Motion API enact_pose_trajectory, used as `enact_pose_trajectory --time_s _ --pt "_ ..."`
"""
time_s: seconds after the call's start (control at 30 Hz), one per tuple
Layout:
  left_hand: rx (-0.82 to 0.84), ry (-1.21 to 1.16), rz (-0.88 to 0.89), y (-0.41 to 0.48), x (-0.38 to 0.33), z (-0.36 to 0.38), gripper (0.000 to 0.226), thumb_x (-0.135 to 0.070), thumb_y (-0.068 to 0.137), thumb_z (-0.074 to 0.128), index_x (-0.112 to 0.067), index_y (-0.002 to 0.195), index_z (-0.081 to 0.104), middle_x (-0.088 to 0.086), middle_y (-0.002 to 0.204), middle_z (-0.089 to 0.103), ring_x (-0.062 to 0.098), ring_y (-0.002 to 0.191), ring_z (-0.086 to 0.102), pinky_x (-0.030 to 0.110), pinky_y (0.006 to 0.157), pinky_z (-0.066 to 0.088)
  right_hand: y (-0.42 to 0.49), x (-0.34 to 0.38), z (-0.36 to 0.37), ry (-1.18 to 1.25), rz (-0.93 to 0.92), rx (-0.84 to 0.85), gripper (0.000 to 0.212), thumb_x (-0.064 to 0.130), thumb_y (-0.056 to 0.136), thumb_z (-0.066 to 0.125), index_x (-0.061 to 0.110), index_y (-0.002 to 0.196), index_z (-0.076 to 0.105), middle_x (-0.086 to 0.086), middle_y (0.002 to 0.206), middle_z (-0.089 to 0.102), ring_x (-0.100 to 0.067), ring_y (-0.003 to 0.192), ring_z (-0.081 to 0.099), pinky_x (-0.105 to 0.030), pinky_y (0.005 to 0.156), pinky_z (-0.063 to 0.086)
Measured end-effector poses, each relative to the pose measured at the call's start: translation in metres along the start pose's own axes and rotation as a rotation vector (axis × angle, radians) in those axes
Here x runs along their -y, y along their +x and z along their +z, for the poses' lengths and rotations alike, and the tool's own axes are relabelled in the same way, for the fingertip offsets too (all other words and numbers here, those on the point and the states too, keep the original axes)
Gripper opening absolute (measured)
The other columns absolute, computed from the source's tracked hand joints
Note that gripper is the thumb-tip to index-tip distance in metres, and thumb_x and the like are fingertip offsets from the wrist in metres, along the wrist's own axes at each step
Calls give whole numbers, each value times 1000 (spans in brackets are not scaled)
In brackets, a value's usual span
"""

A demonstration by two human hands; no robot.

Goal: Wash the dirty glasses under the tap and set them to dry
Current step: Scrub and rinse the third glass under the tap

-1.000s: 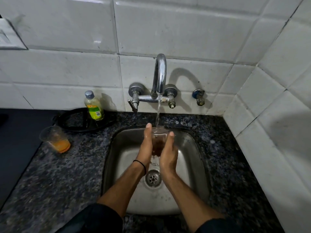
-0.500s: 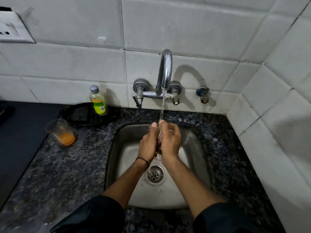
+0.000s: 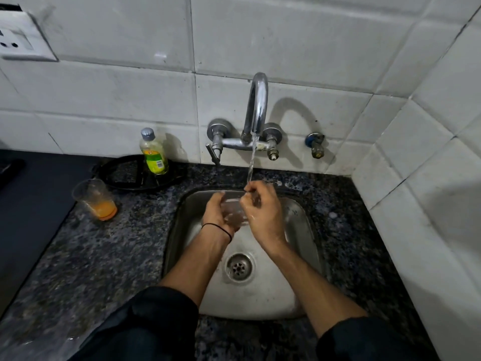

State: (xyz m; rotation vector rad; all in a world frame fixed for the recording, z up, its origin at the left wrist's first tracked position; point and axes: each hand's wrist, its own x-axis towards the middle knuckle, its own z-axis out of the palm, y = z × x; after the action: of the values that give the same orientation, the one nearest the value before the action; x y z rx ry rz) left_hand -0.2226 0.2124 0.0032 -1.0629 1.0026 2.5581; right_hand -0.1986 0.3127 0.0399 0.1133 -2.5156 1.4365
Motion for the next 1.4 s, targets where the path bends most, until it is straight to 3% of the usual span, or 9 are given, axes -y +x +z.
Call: enact_pose_trajectory --time_s 0.1,0.27,0.43,0.6,0.77,0.87,1.1,1.27,1.4 --pt "91 -55 6 0 0 4 63 -51 64 80 -14 111 62 10 96 64 20 67 61 30 59 52 -5 5 1 -147 60 62 22 28 103 45 15 104 63 -3 103 53 -17 87 55 -30 71 41" --pt "290 -86 28 -11 18 8 59 -64 90 50 -8 89 67 9 86 66 18 77 67 27 72 59 -14 18 10 -68 322 14 33 36 105 35 21 113 64 -4 113 61 -21 101 60 -43 91 51" --pt "272 -50 14 -14 11 4 79 -74 91 24 -8 91 68 15 81 73 27 84 68 35 79 51 -16 16 2 -493 136 254 45 38 108 27 31 150 39 -1 143 47 -24 132 41 -46 110 30" --pt "289 19 11 -13 7 5 77 -69 95 19 -10 99 68 17 99 71 29 97 67 37 91 50 -14 14 -1 -455 11 386 58 42 107 29 26 160 11 -5 160 31 -24 149 22 -44 120 15" --pt "374 133 102 -25 14 18 51 -50 104 28 -13 98 64 7 88 70 18 93 62 30 89 49 12 7 9 -86 295 232 49 57 96 45 27 136 40 -8 128 59 -25 114 61 -45 93 52" --pt "390 192 167 -28 15 29 45 -48 105 28 -14 90 53 5 82 54 13 82 54 27 77 48 20 8 8 -15 316 65 34 50 88 64 19 85 50 1 84 56 -8 68 51 -23 53 37" --pt "535 380 25 -34 -6 10 71 -75 90 37 -21 125 67 9 121 70 26 112 65 48 100 49 27 5 2 335 145 -124 39 38 87 75 10 67 56 4 63 56 -9 57 50 -31 56 46" --pt "286 436 256 -39 0 16 66 -68 96 35 -14 108 72 13 100 75 24 94 73 36 76 59 29 9 6 -167 -254 -142 44 32 98 61 27 62 36 16 56 33 -3 54 34 -35 72 41" --pt "-3 693 493 -31 -5 10 77 -77 87 30 -16 91 76 12 86 76 26 79 74 46 76 61 36 10 -6 -331 -210 133 42 49 102 46 24 69 42 5 58 49 -22 58 53 -37 66 42"
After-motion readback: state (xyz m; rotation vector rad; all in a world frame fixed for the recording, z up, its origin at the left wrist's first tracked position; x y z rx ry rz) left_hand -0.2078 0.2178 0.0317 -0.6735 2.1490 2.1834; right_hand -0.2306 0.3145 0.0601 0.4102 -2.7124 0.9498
